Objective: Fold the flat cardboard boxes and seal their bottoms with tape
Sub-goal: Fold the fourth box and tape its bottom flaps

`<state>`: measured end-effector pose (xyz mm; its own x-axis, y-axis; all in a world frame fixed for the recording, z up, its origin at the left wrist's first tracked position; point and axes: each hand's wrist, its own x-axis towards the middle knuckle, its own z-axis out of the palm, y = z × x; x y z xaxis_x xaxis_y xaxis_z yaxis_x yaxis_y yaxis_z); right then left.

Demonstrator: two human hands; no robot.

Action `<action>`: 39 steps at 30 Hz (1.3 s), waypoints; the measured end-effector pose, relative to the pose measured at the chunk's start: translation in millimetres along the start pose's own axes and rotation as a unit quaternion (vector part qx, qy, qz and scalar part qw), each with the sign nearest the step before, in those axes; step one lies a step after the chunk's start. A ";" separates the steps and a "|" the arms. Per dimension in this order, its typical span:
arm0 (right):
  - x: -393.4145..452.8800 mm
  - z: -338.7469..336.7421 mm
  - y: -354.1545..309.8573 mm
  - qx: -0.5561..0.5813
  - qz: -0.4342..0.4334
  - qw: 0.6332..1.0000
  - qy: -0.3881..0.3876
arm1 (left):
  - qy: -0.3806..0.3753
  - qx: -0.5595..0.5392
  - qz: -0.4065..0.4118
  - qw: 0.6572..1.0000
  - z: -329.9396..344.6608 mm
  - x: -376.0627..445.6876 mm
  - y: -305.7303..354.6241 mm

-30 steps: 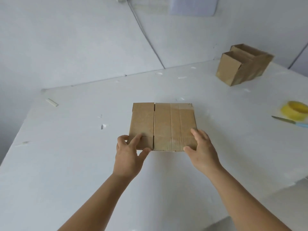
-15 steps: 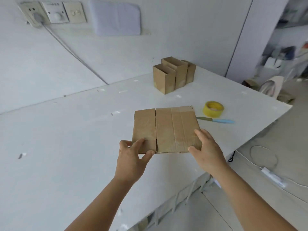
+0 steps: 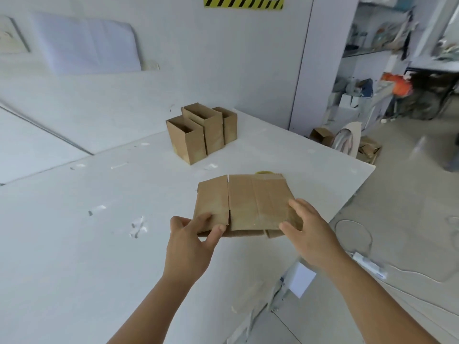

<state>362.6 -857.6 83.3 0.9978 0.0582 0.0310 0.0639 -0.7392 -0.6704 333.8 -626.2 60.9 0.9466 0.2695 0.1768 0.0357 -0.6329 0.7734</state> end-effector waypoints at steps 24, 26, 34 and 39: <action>177.2 -4.1 -28.7 0.282 -0.036 0.958 -0.036 | 0.081 0.008 -0.057 0.995 14.0 111.1 35.5; 185.0 -4.2 -26.1 0.284 -0.058 0.955 -0.064 | 0.097 0.007 -0.085 0.992 16.5 103.2 44.3; 207.9 -10.0 -20.3 0.265 -0.162 0.934 -0.176 | 0.193 0.020 -0.165 0.967 43.4 78.9 69.7; 209.6 -7.5 -12.4 0.246 -0.169 0.931 -0.210 | 0.223 0.001 -0.237 0.946 52.5 55.8 82.4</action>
<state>571.1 -841.3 103.8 0.8211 0.5654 0.0782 0.2546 -0.2403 -0.9367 406.3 -701.4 102.6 0.5947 0.8023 0.0513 0.4227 -0.3663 0.8290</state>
